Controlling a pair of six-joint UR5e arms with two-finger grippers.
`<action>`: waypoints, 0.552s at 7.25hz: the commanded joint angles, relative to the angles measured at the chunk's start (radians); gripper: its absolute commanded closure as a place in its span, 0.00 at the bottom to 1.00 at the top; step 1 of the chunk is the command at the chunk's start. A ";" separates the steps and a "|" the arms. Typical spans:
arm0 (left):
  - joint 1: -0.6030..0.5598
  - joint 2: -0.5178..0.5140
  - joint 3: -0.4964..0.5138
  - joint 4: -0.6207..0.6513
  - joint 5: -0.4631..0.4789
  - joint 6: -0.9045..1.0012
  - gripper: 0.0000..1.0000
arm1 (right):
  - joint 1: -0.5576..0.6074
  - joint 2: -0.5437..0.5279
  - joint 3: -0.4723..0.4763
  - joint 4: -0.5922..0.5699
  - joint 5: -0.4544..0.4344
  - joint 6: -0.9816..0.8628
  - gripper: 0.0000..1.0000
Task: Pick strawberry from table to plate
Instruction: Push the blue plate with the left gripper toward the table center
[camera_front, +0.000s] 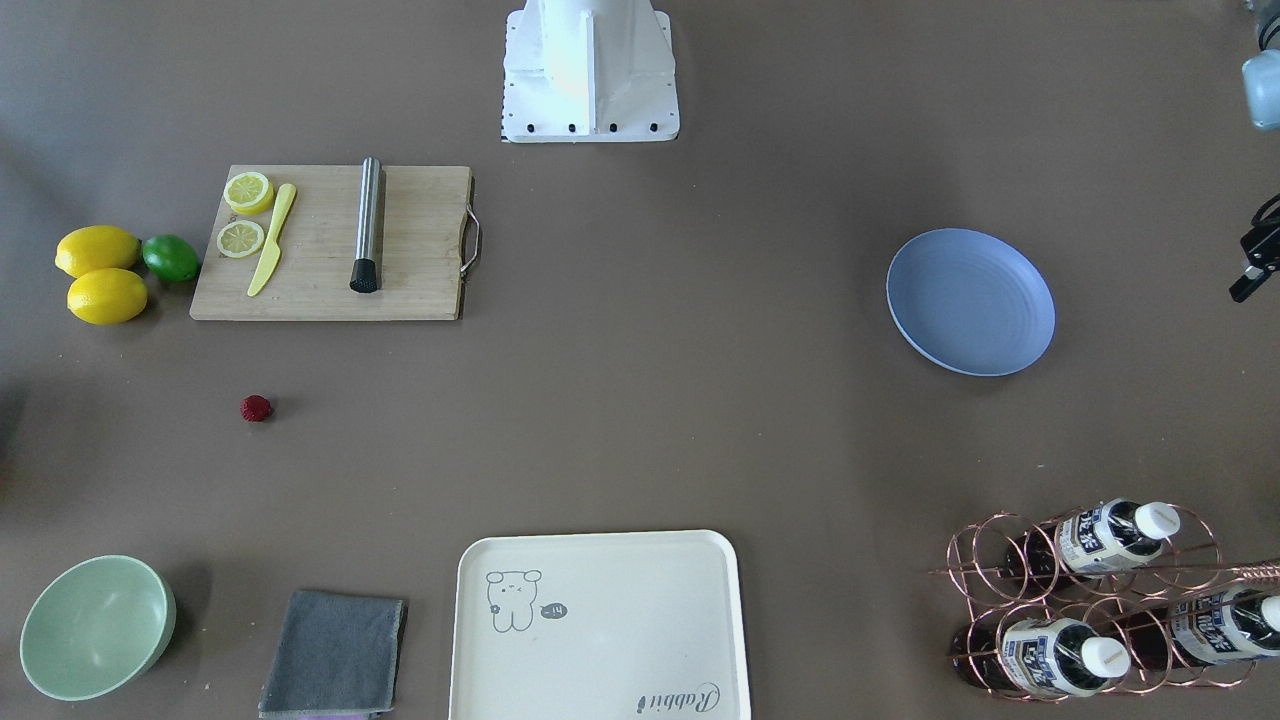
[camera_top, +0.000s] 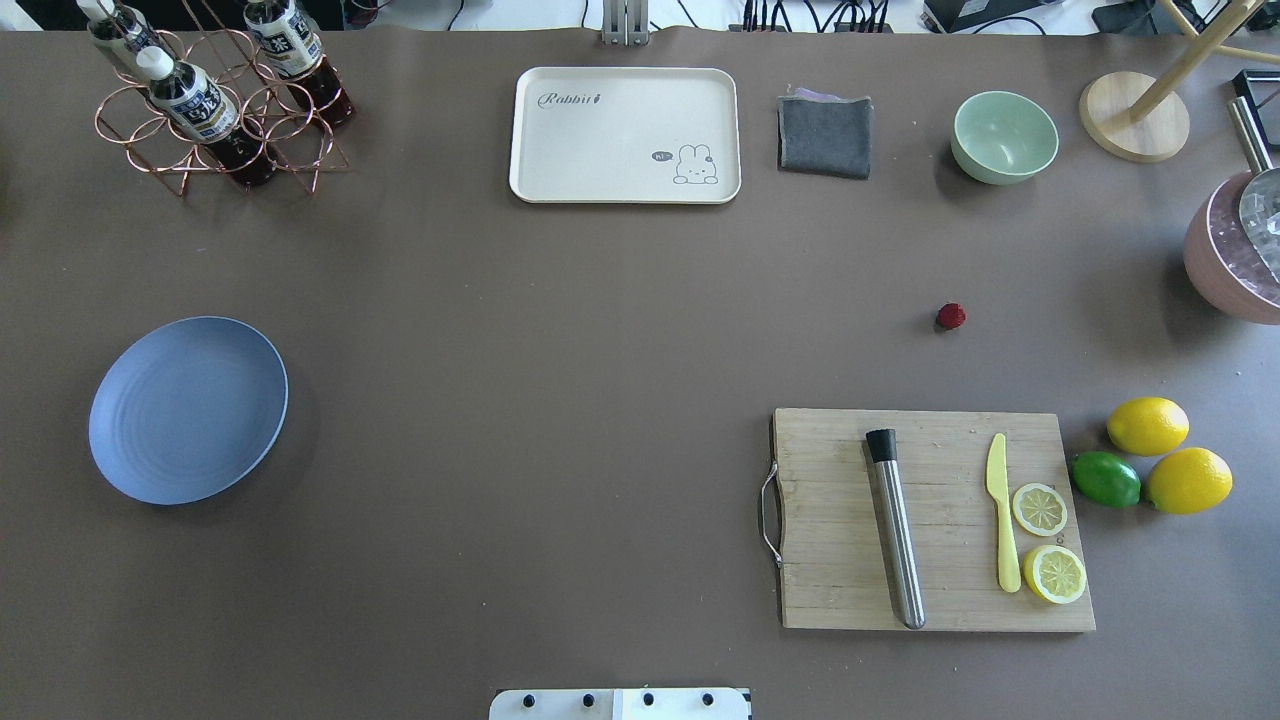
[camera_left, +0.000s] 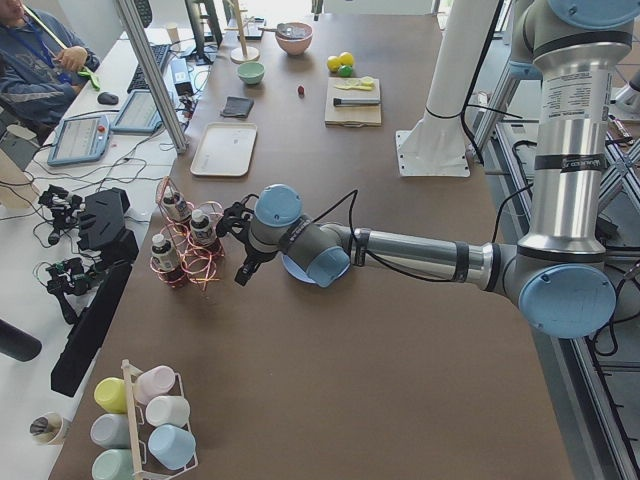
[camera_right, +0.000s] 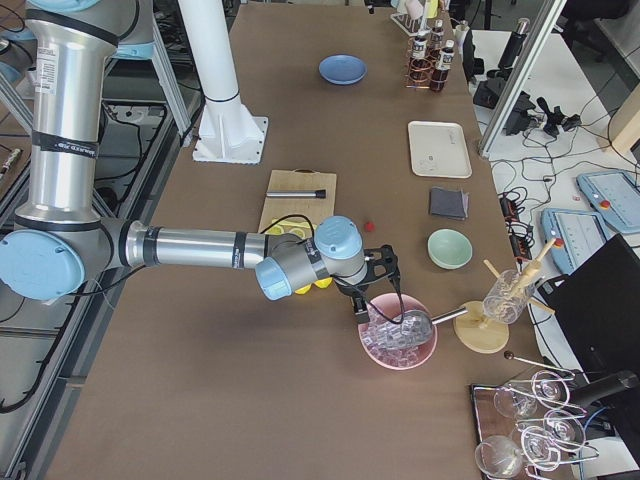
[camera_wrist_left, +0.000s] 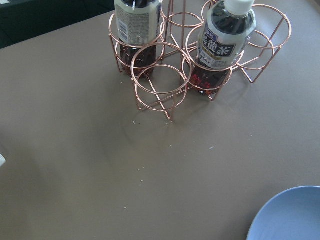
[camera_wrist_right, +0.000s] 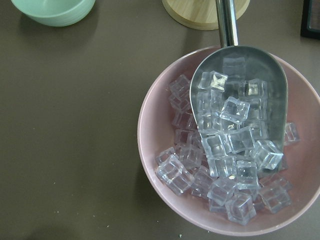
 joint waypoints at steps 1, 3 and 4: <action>0.101 0.003 0.114 -0.196 0.005 -0.172 0.02 | -0.035 -0.003 0.001 0.035 -0.002 0.112 0.01; 0.264 0.013 0.178 -0.396 0.102 -0.379 0.02 | -0.052 -0.025 -0.004 0.115 -0.002 0.126 0.00; 0.299 0.013 0.182 -0.412 0.103 -0.405 0.02 | -0.052 -0.031 -0.004 0.123 -0.001 0.122 0.00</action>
